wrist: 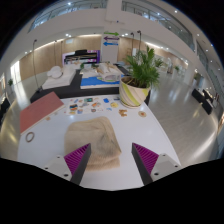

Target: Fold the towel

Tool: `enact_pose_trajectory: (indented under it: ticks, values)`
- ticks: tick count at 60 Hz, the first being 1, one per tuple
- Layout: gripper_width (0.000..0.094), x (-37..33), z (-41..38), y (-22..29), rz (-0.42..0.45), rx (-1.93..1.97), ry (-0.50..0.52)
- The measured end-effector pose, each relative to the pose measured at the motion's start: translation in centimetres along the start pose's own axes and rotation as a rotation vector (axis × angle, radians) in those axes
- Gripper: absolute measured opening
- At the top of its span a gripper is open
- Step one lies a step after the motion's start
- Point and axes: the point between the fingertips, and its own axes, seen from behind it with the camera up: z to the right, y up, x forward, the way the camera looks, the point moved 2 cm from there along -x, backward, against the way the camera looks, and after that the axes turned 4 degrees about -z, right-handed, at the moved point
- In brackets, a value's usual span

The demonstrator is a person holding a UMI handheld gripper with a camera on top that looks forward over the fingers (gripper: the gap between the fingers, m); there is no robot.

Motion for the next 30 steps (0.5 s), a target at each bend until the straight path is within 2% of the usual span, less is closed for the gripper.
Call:
enact_pose_trajectory:
  ticks: [5, 16, 22, 30]
  values:
    - [0.0851, -6.5, 0.2, -0.6, -0.038, -0.005, 0.026]
    - [0.0851, -19.0, 2.0, -1.9, -0.073, -0.034, -0.007]
    - [0.085, -22.2, 2.7, -1.8, -0.053, -0.016, -0.01]
    - [0.0855, -23.0, 3.0, -2.0, -0.042, 0.011, 0.0]
